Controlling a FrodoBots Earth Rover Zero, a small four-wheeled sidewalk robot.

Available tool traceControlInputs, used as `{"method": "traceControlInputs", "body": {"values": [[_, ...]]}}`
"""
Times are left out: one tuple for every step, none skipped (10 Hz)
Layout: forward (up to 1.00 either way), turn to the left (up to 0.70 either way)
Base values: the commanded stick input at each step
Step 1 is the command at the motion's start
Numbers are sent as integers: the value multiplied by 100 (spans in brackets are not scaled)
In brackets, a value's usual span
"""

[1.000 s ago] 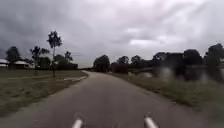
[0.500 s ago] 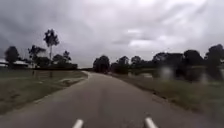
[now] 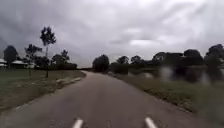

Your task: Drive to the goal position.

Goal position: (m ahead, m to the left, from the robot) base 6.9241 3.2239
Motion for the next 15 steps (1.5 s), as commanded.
{"method": "traceControlInputs", "body": {"values": [[84,3],[84,3],[84,7],[84,14],[84,20],[84,27],[84,33],[84,3],[84,3],[84,3],[84,3],[84,3],[84,3],[84,3],[84,3]]}}
